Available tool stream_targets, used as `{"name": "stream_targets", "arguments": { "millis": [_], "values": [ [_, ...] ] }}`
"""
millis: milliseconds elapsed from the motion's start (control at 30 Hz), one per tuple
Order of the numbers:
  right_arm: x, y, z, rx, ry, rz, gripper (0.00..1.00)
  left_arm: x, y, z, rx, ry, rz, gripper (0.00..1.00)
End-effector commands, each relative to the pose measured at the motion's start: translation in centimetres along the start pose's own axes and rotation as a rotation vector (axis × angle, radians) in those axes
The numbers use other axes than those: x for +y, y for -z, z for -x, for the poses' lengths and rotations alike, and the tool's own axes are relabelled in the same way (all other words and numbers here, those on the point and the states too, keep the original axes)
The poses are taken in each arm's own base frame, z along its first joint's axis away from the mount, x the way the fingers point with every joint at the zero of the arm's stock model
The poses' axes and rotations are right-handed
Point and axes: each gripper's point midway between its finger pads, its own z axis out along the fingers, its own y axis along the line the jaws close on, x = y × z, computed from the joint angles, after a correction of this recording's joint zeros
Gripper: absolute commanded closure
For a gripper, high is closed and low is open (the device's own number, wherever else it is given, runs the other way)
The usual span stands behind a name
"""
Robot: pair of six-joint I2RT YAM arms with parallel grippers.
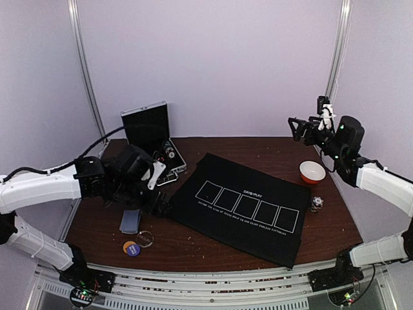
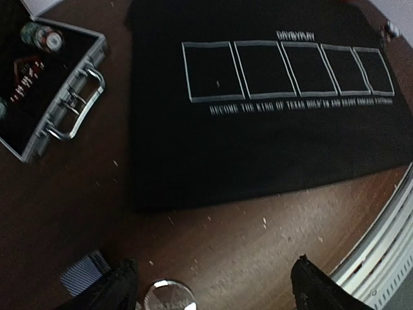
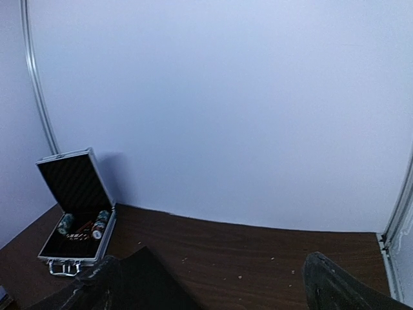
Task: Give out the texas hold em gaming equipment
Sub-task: Move the dealer button to the center of the board.
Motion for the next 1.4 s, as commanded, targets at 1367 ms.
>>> {"name": "stream_targets", "arguments": {
  "millis": [1367],
  "values": [
    [13.8, 1.2, -4.5, 0.264, 0.161, 0.234, 0.00, 0.5, -6.6, -16.8, 0.413, 0.137, 0.022, 0.38]
  ]
}}
